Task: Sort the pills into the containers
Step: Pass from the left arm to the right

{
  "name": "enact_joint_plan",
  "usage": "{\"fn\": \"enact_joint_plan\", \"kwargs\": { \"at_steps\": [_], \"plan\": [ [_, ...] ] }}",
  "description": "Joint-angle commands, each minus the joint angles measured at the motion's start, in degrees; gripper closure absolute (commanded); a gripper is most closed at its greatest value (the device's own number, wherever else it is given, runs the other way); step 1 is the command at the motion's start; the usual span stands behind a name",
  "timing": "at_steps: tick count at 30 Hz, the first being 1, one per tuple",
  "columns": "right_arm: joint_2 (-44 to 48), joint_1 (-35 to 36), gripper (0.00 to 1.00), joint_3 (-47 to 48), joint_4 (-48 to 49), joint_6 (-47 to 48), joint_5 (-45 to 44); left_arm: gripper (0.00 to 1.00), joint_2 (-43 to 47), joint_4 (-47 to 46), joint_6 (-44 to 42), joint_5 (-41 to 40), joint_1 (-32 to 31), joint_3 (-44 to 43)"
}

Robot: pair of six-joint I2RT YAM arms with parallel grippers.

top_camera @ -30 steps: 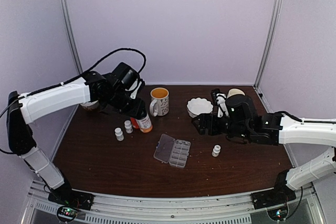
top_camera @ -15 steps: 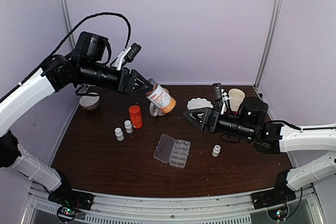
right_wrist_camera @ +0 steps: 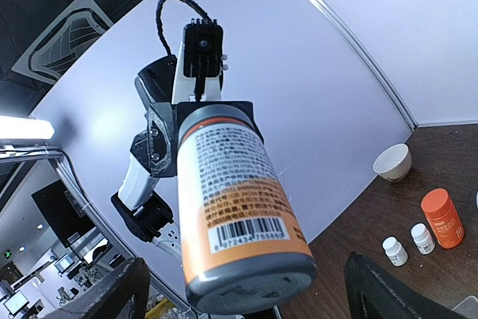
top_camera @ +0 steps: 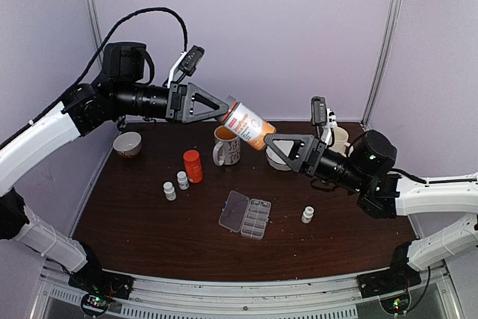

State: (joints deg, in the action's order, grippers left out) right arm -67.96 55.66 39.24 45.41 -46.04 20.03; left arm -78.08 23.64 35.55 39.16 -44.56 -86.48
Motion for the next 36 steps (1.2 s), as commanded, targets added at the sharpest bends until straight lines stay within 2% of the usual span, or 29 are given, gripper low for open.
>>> {"fn": "enact_joint_plan", "kwargs": {
  "at_steps": [1, 7, 10, 16, 24, 30, 36],
  "plan": [
    [-1.7, 0.7, 0.08, 2.5, 6.1, -1.1, 1.7, 0.64, 1.5, -7.8, 2.5, 2.8, 0.4, 1.5],
    [-4.2, 1.0, 0.23, 4.9, 6.9, -2.1, 2.3, 0.64, 1.8, -9.6, 3.1, 3.0, 0.4, 2.9],
    [-5.0, 1.2, 0.26, 5.3, 7.2, -2.5, 2.5, 0.64, 2.0, -10.0, 3.3, 3.0, 0.4, 3.3],
    [-4.9, 1.3, 0.50, 5.4, 6.6, -1.9, 2.4, 0.64, 2.3, -9.8, 3.4, 2.5, 0.4, 3.5],
    [-3.6, 2.3, 0.60, 6.0, 0.7, 4.5, 1.4, 0.64, 1.9, -8.3, 4.4, 1.8, 0.4, 3.1],
    [-1.3, 5.5, 0.64, 8.8, -11.9, 19.9, -4.2, 0.64, 0.4, -3.1, 4.5, 2.3, 0.4, 0.6],
    [0.9, 7.5, 0.67, 9.2, -15.6, 29.6, -8.5, 0.63, -0.3, 0.7, 8.0, 2.8, 1.0, -0.5]
  ]
}}
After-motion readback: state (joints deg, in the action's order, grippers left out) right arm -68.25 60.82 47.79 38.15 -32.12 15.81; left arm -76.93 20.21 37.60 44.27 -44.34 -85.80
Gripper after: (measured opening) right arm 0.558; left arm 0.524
